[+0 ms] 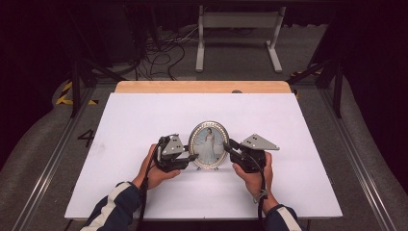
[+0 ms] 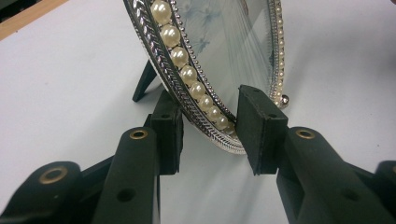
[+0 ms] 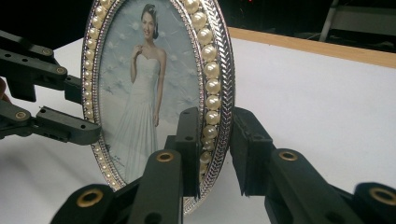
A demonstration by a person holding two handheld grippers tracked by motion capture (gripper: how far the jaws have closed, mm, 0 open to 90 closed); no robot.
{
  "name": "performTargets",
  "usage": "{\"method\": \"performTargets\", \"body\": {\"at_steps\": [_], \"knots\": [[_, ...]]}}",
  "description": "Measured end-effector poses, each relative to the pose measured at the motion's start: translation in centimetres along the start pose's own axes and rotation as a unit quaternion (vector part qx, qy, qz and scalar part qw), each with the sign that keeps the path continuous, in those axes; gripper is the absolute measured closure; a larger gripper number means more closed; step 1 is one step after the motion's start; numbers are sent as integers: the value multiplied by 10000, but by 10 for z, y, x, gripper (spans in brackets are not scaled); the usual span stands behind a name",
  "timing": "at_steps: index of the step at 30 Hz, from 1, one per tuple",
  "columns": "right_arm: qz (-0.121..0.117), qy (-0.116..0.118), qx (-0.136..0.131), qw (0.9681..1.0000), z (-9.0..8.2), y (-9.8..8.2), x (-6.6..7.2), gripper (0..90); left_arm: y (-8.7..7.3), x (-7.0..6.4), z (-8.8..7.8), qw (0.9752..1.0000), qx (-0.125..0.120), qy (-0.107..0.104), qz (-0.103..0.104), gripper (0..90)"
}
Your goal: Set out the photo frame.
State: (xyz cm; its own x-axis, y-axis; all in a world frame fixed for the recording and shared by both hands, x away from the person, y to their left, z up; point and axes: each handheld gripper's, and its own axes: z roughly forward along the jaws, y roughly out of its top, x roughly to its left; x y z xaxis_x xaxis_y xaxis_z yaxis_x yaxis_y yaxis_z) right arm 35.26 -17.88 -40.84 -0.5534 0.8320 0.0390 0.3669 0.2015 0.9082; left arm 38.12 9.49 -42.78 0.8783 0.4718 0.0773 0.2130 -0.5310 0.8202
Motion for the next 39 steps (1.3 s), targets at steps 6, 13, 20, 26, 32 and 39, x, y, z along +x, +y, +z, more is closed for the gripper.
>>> {"method": "performTargets", "body": {"at_steps": [6,13,20,26,32,39], "knots": [[-154,-52,24,9999,0,-1,3,739,-2,0,0,10000,-33,15,-3,623],[-192,57,83,9998,-3,-3,3,751,-3,1,1,10000,-73,11,-26,621],[-179,86,84,9998,-6,-4,3,755,-2,2,2,9999,-88,33,49,616],[-248,71,119,9996,-7,-5,5,755,-3,2,1,9999,-66,79,73,609],[-328,96,157,9993,-8,-6,4,754,-3,1,0,9998,-75,168,53,582],[-678,52,220,9974,-10,-7,5,754,-4,1,-2,9996,-95,247,46,551]]}}
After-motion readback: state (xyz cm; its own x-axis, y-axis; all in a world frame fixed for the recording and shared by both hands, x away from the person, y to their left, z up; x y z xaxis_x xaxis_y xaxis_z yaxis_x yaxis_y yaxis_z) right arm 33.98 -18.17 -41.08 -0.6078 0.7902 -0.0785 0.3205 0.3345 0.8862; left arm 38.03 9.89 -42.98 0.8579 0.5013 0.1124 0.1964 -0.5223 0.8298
